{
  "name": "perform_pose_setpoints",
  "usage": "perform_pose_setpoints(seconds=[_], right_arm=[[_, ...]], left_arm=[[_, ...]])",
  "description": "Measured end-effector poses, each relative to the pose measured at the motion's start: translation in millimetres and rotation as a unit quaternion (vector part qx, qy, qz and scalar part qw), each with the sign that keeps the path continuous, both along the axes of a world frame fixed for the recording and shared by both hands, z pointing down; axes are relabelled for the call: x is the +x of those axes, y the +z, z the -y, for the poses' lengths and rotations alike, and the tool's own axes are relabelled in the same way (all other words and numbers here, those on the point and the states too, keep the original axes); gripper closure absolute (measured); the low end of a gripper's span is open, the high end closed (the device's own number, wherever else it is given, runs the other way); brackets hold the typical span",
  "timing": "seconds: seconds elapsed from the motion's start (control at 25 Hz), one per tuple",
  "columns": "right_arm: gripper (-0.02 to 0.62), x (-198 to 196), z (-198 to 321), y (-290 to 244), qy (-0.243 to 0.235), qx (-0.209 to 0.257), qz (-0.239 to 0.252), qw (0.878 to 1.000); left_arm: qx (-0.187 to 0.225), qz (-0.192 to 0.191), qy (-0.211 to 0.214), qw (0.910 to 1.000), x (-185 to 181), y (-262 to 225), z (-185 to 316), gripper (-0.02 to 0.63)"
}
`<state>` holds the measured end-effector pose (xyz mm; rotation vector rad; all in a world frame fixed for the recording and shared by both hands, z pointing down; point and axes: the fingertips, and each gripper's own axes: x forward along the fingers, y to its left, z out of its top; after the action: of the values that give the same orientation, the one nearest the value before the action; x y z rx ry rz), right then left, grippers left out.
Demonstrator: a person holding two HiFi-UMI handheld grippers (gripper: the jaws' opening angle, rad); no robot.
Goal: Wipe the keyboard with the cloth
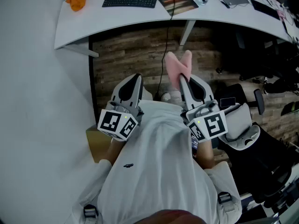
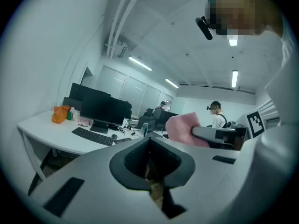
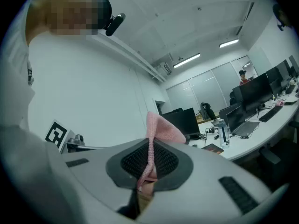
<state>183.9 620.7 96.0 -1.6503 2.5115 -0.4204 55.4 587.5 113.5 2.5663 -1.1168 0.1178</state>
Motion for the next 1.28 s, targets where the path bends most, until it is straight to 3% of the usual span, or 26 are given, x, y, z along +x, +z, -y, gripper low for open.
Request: perform_pose_setpoints(seconds=[0.32, 0.72, 0.96, 1.28], right_arm=[[0.577, 3, 2, 2, -0.006, 0.003, 0.03, 1.0], [0.577, -2, 40, 11, 0.006, -0.016, 0.023, 1.0], [0.577, -16, 97, 10, 0.022, -0.019, -0.001, 1.0], [0.577, -30, 189, 15, 0.043, -0.043, -0.006, 0.998]], left_arm=[[-0.004, 0.0, -0.005, 1.0, 0, 6, 10, 0.588], [-0.025, -0.012, 0.002, 0.9996, -6, 18, 52, 0.588], [-0.063, -0.026, 0.027, 0.9973, -8, 41, 110, 0.588], [-0.073, -0.04, 0.055, 0.9949, -9, 41, 214, 0.588]])
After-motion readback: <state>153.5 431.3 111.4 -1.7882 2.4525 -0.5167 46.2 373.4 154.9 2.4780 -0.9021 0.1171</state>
